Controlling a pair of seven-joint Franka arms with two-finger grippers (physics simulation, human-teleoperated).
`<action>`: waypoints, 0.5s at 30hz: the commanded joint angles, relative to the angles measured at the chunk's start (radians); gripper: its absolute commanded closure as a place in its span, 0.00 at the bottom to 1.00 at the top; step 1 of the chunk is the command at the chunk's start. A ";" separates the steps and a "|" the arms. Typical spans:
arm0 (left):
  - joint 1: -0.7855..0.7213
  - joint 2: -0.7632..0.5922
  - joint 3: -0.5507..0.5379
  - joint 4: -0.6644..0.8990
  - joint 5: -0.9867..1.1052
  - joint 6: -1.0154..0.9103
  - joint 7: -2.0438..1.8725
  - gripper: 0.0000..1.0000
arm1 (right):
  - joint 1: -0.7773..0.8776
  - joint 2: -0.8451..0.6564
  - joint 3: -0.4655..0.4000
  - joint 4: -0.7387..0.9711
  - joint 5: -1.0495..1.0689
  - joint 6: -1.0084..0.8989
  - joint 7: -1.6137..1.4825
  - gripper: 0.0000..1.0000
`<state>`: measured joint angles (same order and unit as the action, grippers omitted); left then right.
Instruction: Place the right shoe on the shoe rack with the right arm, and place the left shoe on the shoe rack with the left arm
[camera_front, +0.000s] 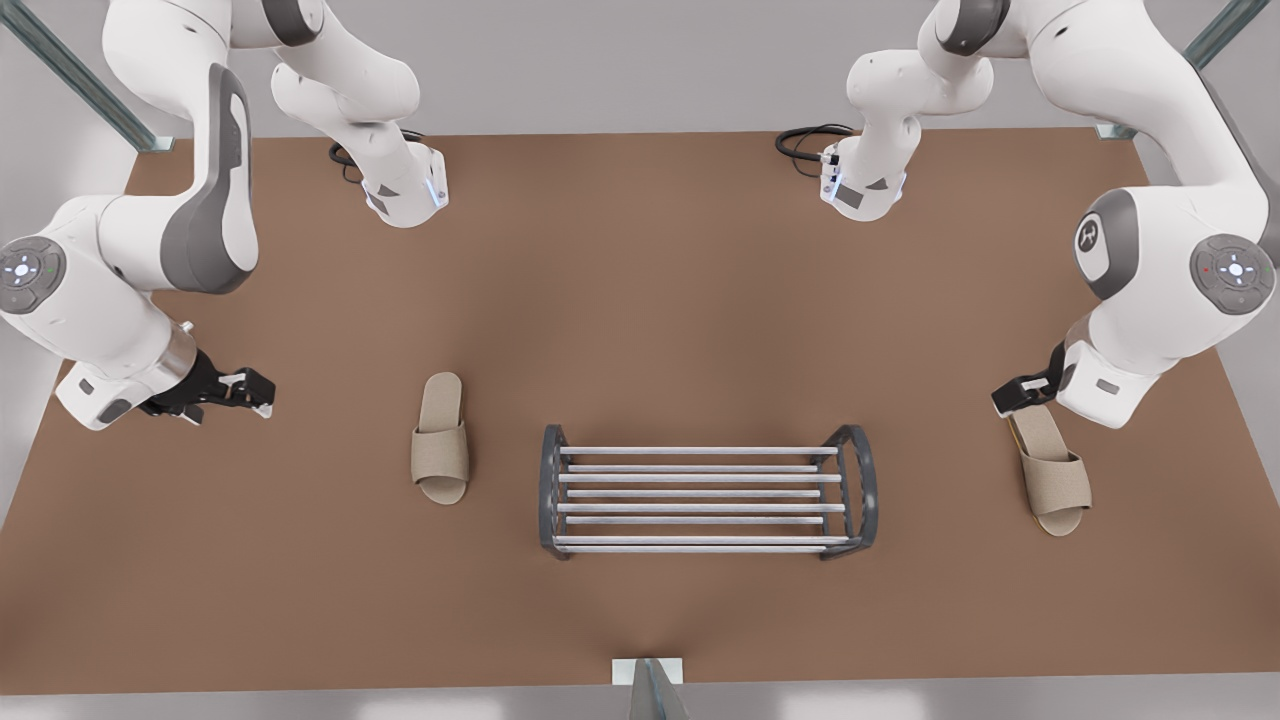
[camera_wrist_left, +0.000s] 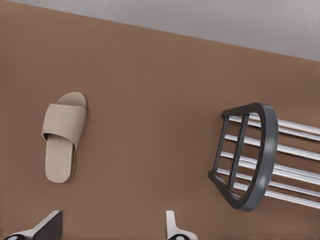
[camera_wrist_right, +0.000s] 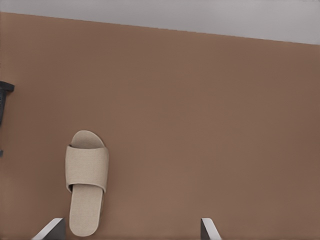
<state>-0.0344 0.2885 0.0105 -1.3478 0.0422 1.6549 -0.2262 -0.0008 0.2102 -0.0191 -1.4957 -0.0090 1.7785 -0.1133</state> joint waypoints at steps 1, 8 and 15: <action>-0.001 0.000 0.000 -0.001 0.004 0.016 0.234 0.00 | -0.007 0.000 0.001 0.000 0.004 0.001 -0.011 0.00; -0.002 -0.281 0.192 -0.754 -0.513 0.904 -0.171 0.00 | -0.064 -0.086 0.284 -0.333 -0.405 0.343 -0.012 0.00; -0.002 -0.250 0.264 -0.923 -1.284 1.246 0.280 0.00 | -0.053 -0.095 0.373 -0.778 -1.629 0.694 0.819 0.00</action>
<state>0.1164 0.0389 0.2677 -2.2656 -0.9449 2.6146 -0.2248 -0.0461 0.1165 0.3472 -2.2404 -1.1573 2.2689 0.0244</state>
